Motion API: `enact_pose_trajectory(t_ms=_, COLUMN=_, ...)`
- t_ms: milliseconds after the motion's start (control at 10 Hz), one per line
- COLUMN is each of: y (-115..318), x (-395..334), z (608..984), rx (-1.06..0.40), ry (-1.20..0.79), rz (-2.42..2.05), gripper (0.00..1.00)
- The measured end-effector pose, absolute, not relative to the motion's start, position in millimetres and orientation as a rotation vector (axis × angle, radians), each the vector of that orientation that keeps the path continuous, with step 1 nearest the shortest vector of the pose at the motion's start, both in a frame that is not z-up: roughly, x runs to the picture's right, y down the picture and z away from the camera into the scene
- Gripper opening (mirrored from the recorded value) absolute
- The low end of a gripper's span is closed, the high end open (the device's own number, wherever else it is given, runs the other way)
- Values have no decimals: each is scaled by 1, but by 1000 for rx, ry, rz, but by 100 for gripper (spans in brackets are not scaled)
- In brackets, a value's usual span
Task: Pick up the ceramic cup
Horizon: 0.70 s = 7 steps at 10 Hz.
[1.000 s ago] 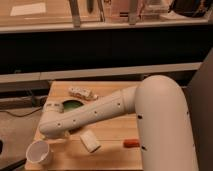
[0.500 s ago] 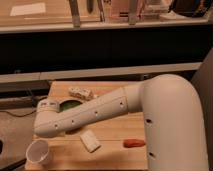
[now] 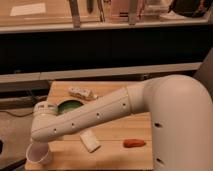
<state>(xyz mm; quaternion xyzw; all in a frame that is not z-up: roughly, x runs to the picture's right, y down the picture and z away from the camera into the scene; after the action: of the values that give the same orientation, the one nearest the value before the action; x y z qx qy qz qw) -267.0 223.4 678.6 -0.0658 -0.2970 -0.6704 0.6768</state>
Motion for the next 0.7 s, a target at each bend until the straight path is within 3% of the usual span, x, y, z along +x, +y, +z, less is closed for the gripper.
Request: enact_pose_trajectory(t_ms=700, y=262, x=-259, z=649, rx=-202, ry=-714, rz=-1518, gripper=80)
